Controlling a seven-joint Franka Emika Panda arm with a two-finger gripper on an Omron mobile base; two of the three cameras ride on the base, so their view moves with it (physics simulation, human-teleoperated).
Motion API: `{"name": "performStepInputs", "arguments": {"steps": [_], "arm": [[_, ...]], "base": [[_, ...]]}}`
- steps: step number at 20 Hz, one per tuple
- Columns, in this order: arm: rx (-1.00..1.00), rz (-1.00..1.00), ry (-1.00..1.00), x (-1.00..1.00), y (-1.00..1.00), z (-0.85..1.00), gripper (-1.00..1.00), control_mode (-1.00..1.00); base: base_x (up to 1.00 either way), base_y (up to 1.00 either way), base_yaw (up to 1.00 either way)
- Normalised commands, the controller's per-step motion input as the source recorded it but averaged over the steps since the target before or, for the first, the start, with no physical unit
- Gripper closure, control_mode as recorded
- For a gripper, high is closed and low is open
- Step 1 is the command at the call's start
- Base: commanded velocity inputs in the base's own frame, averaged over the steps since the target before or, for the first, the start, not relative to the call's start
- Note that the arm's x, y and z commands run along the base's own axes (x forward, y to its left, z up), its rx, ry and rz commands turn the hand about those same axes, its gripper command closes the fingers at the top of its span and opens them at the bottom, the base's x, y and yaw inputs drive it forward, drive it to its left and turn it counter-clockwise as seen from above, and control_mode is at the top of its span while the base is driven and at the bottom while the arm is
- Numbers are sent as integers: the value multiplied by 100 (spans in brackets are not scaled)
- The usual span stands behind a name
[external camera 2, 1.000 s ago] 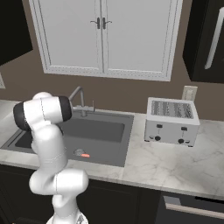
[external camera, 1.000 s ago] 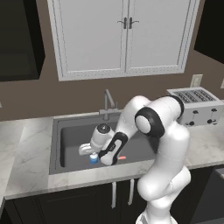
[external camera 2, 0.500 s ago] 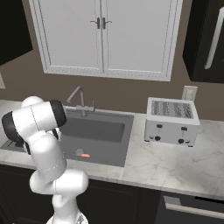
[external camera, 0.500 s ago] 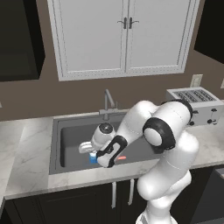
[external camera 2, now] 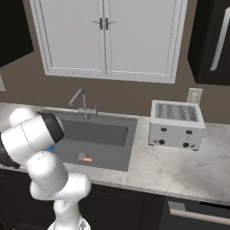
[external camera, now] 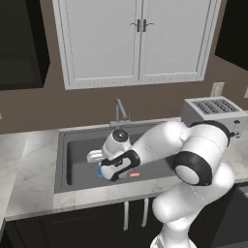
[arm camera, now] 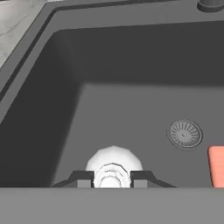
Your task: Pick up the bar soap and soap dispenser from the sink, and place them back in the cabinet, and close the cabinet door.
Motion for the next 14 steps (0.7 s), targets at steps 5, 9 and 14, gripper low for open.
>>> {"name": "performStepInputs", "arguments": {"steps": [5, 9, 14], "arm": [[0, 0, 1, 0, 0, 65, 100, -100], [0, 0, 3, 0, 0, 61, 100, -100], [0, 0, 4, 0, 0, 53, 100, -100]], "base": [[0, 0, 0], [0, 0, 0], [0, 0, 0]]}}
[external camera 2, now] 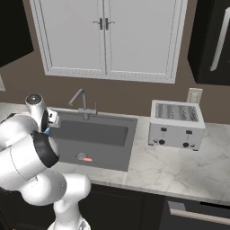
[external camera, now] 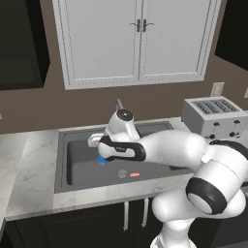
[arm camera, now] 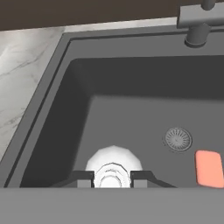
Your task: Pick up the bar soap and soap dispenser from the sink, and place them back in the cabinet, and close the cabinet door.
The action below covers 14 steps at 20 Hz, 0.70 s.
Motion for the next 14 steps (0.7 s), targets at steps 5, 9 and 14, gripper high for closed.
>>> {"name": "performStepInputs", "arguments": {"steps": [5, 9, 14], "arm": [[0, 0, 4, 0, 0, 46, 100, -100], [-1, 0, 4, -3, -1, 35, 100, -100], [-3, 0, 2, -4, -4, 28, 100, -100]], "base": [[0, 0, 0], [0, 0, 0], [0, 0, 0]]}}
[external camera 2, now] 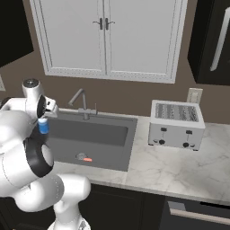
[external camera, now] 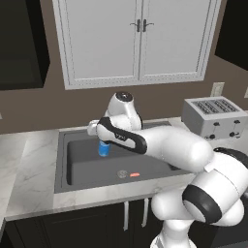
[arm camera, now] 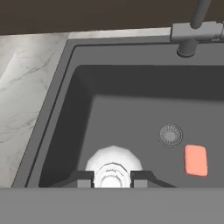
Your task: Pick up the bar soap and soap dispenser from the sink, and place them back in the cabinet, and close the cabinet door.
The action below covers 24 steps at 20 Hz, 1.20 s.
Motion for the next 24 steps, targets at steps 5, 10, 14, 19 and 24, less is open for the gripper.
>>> {"name": "performStepInputs", "arguments": {"steps": [5, 10, 14, 19, 24], "arm": [[-4, 0, 1, -5, -8, 25, 100, -100], [-2, 0, 0, -12, -15, 31, 100, -100], [-1, 1, 0, -23, -19, 34, 100, -100], [-3, 6, 0, -38, -31, 23, 100, -100], [-3, 7, 0, -36, -32, 16, 100, -100]], "base": [[0, 0, 0], [0, 0, 0], [0, 0, 0], [0, 0, 0], [0, 0, 0]]}}
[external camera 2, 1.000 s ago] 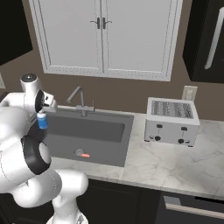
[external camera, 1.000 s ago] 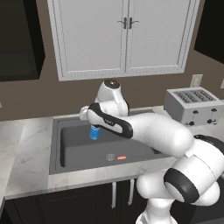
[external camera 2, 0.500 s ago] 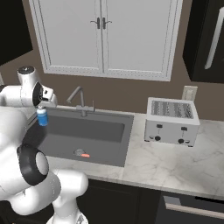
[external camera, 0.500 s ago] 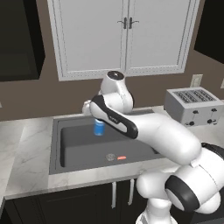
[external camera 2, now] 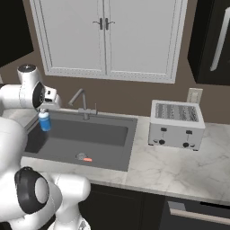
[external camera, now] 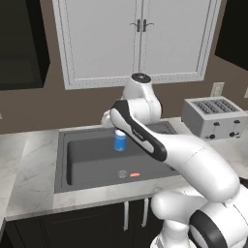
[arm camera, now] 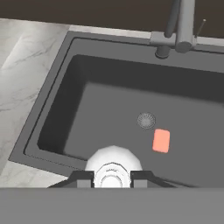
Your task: Pick up the bar soap and soap dispenser from the sink, and place them back in the cabinet, and close the cabinet door.
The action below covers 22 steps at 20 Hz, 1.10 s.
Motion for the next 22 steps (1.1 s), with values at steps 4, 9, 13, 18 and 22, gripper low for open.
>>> {"name": "performStepInputs", "arguments": {"steps": [4, 9, 13, 18, 22], "arm": [[-4, 9, 0, -33, -34, 12, 100, -100], [-5, 10, 0, -21, -38, 14, 100, -100], [-8, 9, 0, -15, -26, 5, 100, -100], [-6, 4, 0, -14, -21, 0, 100, -100], [-1, 0, 0, -19, -25, 6, 100, -100]], "base": [[0, 0, 0], [0, 0, 0], [0, 0, 0], [0, 0, 0], [0, 0, 0]]}}
